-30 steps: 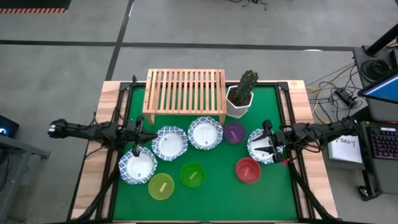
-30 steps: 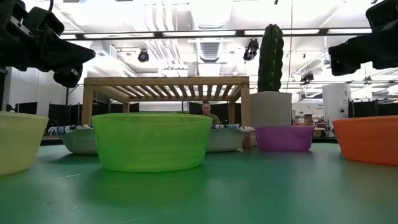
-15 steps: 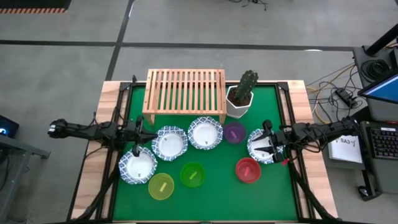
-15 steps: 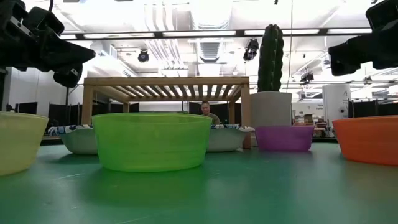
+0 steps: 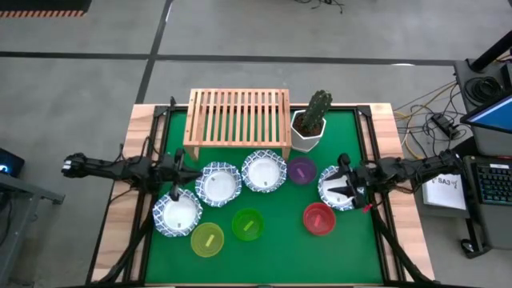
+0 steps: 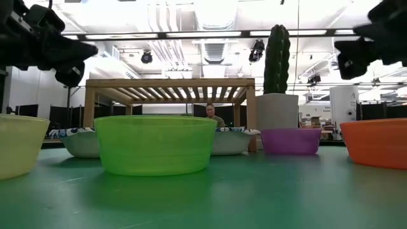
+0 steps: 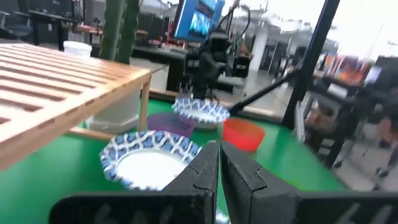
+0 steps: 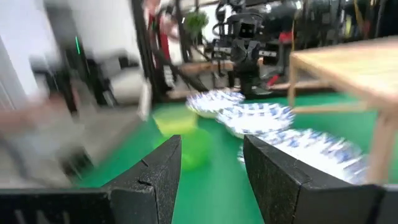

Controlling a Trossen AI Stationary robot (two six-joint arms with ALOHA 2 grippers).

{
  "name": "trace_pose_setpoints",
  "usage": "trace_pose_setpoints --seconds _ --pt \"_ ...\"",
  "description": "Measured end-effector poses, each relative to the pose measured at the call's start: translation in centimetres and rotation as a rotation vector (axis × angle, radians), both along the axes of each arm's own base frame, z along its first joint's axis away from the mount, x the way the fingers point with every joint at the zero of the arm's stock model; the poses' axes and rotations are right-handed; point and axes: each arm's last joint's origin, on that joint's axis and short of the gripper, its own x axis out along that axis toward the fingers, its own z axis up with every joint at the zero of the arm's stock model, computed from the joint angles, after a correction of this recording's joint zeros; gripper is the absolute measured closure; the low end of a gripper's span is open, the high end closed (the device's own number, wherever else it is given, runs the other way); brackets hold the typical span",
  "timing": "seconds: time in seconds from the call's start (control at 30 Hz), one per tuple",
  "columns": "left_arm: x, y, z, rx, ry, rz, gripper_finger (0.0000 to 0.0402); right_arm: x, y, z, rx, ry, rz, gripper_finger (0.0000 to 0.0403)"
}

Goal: Place and stack bowls onto a shelf
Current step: Put the right white patterned bowl on the shelf

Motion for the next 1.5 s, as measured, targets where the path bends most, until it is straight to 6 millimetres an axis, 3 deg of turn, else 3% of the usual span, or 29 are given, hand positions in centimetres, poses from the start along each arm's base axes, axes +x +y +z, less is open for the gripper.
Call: trace_pose_setpoints --seconds 0.1,0.23,0.37,0.5,0.63,0.9,1.07,1.27,1.5 --pt "-0.1 0.0 0.7 -0.105 -0.076 -0.015 0.0402 0.0 -0.2 0.7 0.146 -0.043 -0.048 0.0238" --pt "-0.3 0.0 2.1 -0.118 -0.222 -0.018 0.0402 0.1 -0.3 1.6 0.138 -0.140 -0.079 0.0238" --pt "-0.8 0.3 3.5 0.012 -0.369 0.068 0.0402 0.4 -0.4 2.3 0.091 -0.211 -0.147 0.0238" --pt "-1.2 0.4 4.3 0.116 -0.445 0.126 0.0402 0.9 -0.4 2.2 0.106 -0.177 -0.188 0.0238" --pt "-1.4 0.4 4.6 0.158 -0.479 0.145 0.0402 1.1 -0.4 3.8 0.163 -0.132 -0.182 0.0239" --pt "-1.6 0.4 5.0 0.025 -0.535 0.092 0.0402 1.2 -0.4 8.9 0.353 0.142 -0.200 0.0238" --pt "-1.8 0.3 5.2 0.018 -0.564 0.038 0.0402 2.5 0.0 11.1 0.523 0.366 -0.241 0.0238" --pt "-2.0 0.4 5.5 -0.009 -0.611 0.076 0.0402 4.7 0.6 12.0 0.720 0.699 -0.348 0.0238" --pt "-2.4 0.5 6.0 0.001 -0.667 0.093 0.0402 6.5 1.0 11.7 0.793 1.037 -0.622 0.0238"
